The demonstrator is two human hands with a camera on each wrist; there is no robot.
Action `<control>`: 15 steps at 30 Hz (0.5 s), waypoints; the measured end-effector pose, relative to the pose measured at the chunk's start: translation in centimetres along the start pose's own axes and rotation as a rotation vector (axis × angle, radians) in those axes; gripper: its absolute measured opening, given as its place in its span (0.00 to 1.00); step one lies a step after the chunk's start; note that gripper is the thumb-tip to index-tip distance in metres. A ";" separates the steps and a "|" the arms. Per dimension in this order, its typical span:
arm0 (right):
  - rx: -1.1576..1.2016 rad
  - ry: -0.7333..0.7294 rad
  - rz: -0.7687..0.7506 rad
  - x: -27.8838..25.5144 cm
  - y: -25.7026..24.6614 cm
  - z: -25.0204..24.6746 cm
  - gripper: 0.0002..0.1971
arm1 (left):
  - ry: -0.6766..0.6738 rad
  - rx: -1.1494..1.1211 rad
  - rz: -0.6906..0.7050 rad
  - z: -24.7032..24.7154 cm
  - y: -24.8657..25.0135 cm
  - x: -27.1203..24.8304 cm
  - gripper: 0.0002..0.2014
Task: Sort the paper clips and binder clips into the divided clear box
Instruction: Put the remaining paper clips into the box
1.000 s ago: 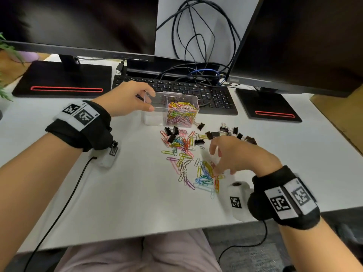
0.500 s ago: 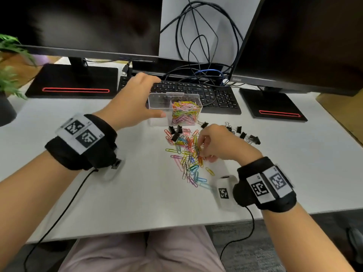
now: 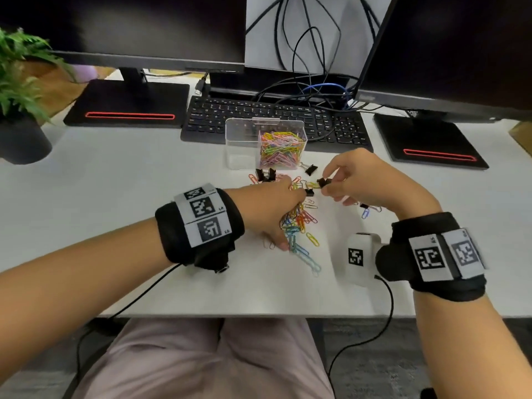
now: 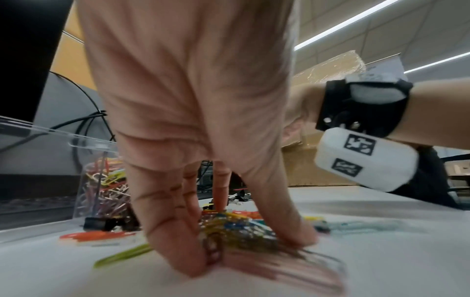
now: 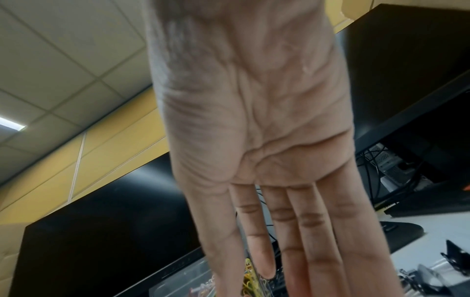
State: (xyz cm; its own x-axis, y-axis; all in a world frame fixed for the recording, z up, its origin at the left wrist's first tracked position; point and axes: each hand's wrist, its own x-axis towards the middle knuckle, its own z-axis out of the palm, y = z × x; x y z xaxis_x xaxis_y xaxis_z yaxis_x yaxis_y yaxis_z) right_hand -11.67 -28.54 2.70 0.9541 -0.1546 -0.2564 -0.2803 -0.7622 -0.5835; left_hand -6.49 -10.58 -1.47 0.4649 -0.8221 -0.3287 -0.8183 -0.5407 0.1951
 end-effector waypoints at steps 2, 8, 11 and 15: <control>0.003 -0.008 0.001 0.0 0.2 -0.1 0.12 | 0.026 -0.011 -0.026 -0.7 -0.1 0.9 0.37; -0.040 -0.060 0.053 0.5 0.6 0.8 0.14 | 0.062 -0.035 -0.074 -1.2 -0.7 1.5 0.36; -0.129 -0.134 0.134 0.5 0.4 1.6 0.16 | 0.066 -0.017 -0.055 -0.8 -0.3 1.5 0.35; -0.164 -0.194 0.168 0.7 -0.1 2.5 0.13 | 0.127 0.005 -0.023 -0.8 0.2 1.8 0.18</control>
State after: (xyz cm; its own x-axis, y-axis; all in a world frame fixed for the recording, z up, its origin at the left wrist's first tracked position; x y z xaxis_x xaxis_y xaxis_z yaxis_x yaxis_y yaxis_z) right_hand -11.28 -27.05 0.66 0.8533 -0.1763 -0.4907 -0.3970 -0.8299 -0.3921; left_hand -5.52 -12.30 -1.31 0.5221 -0.8258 -0.2133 -0.8087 -0.5588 0.1838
